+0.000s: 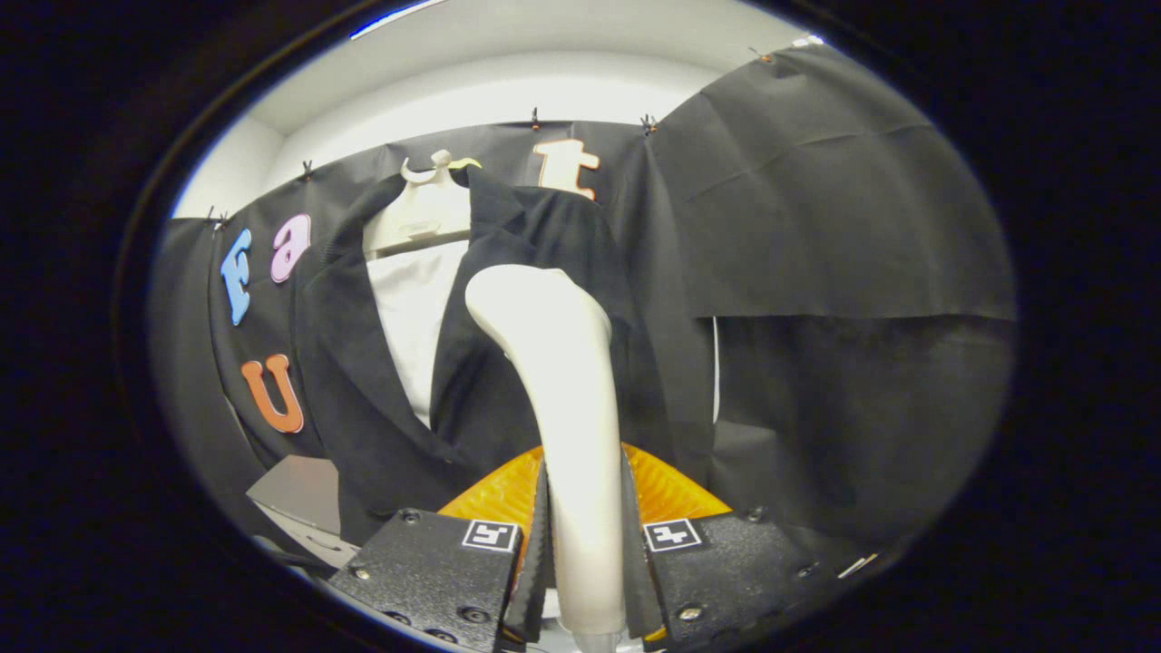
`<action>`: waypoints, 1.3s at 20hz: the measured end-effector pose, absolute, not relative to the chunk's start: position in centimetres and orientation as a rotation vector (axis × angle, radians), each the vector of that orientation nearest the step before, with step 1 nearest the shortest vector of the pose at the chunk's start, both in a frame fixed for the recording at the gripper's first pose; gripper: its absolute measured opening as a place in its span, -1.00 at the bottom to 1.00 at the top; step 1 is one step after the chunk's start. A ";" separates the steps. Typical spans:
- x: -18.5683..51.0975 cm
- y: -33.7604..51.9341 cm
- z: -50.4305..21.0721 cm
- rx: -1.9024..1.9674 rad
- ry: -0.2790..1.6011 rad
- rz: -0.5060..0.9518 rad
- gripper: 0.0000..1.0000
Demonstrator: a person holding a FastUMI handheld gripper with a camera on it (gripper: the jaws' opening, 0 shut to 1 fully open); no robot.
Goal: Iron the clothes twice with a garment steamer, once on the left side and once on the right side.
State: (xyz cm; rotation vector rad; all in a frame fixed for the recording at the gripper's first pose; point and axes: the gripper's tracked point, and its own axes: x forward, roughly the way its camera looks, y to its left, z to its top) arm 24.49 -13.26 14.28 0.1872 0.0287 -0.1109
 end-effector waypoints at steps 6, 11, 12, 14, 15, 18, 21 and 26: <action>27.8 -10.8 12.4 0.133 0.084 -0.119 -0.25; 28.1 -10.7 11.1 0.113 0.097 -0.140 -0.25; 28.1 -10.7 10.7 0.105 0.097 -0.143 -0.25; 27.9 -10.8 10.1 0.094 0.103 -0.149 -0.25; 27.8 -10.8 9.7 0.090 0.107 -0.151 -0.25; 27.6 -10.3 7.6 0.073 0.133 -0.153 -0.25; 27.4 -10.2 5.4 0.049 0.158 -0.162 -0.25; 27.4 -10.1 1.7 0.017 0.198 -0.187 -0.25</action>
